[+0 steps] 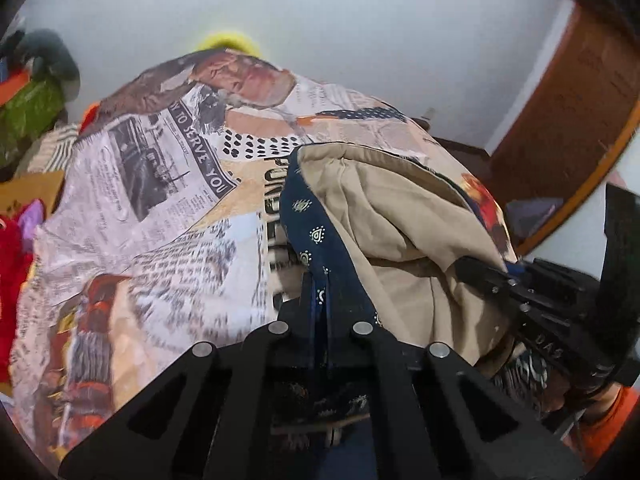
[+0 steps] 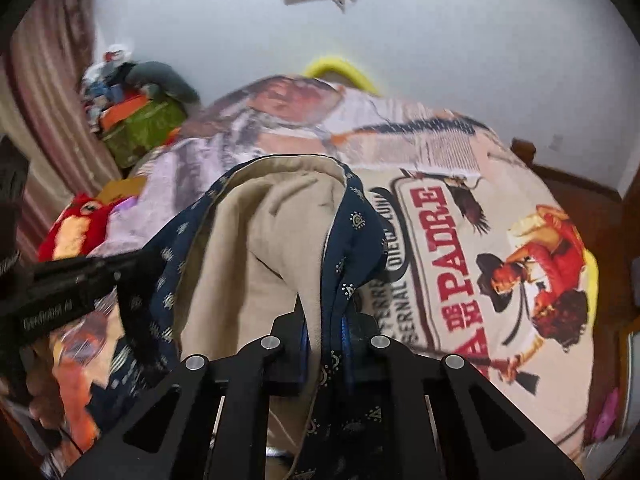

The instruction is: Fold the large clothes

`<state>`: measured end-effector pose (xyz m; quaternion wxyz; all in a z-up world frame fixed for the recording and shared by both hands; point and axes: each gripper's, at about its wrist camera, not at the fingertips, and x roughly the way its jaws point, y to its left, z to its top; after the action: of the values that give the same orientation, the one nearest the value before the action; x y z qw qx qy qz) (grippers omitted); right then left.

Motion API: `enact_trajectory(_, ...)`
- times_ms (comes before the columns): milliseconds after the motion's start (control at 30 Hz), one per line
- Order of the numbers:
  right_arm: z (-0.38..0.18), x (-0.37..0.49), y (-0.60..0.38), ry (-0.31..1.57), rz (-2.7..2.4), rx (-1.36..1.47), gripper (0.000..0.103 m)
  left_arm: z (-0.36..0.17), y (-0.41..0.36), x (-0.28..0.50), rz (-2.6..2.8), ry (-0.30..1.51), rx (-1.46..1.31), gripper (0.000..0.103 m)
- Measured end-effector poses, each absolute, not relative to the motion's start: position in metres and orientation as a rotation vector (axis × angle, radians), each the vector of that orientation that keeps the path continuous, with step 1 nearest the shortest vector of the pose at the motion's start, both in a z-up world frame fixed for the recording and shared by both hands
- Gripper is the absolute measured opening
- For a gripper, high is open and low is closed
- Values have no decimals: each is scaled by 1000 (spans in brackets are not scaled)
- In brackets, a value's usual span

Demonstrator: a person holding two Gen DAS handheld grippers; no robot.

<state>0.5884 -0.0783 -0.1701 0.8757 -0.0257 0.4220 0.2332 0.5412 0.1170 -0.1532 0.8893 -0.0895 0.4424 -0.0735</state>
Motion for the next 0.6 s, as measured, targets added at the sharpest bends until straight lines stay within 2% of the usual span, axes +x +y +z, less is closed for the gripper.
enact_trajectory(200,-153,519,-95,862,561,-66,10,-152,108,479,-217,932,-147,3)
enact_trajectory(600,-203,430,-130,1027,574,18,11,-220,91,406,-180,1146,-88,3)
